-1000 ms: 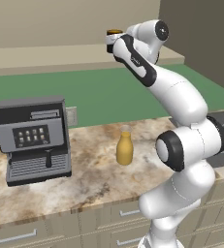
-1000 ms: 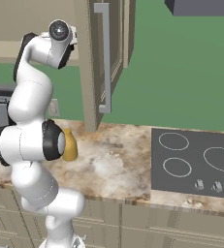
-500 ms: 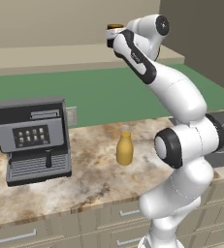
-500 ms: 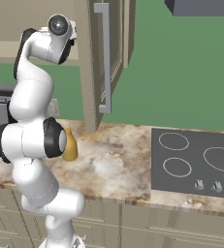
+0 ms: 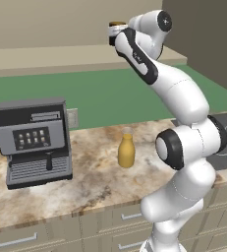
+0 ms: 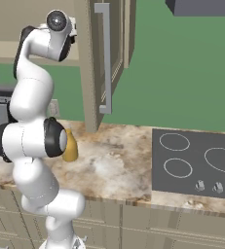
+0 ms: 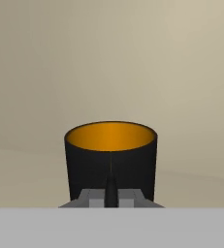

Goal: There is a tray on the dining counter. Grab the cup, mug, and pitcher and place them on the tray. The pitcher may be placed next to the tray if it cannot fit the tray.

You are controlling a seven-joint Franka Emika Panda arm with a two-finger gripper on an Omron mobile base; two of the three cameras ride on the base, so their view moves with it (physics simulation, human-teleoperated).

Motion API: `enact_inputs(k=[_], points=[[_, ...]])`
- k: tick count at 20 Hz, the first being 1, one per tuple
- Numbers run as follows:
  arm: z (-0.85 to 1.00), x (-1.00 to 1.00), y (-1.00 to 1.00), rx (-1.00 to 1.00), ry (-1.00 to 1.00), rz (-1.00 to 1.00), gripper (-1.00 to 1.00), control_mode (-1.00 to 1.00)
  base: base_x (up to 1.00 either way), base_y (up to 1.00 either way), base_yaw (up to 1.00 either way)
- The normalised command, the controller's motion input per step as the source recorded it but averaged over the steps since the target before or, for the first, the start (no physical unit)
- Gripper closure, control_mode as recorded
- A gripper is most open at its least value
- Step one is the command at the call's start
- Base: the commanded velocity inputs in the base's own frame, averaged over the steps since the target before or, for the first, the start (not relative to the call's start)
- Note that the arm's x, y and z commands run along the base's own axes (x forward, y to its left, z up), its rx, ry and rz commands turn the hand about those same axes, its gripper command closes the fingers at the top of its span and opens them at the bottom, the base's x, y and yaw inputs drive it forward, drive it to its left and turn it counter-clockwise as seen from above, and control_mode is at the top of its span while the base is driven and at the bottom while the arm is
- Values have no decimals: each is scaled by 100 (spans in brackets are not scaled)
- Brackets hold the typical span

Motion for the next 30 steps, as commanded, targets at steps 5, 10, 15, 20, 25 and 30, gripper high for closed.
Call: enact_inputs(k=[5, 10, 15, 20, 25, 30], points=[[0, -26, -5, 0, -4, -1, 100, -100, 0, 0, 0], [0, -27, 0, 0, -3, -1, 100, -100, 0, 0, 0], [-3, -61, -11, 1, -8, 0, 100, -100, 0, 0, 0], [0, -51, -15, 2, -2, 0, 100, -100, 0, 0, 0], [0, -50, -11, 2, -1, 0, 100, -100, 0, 0, 0], [0, -54, -5, 3, 0, 0, 100, -100, 0, 0, 0]])
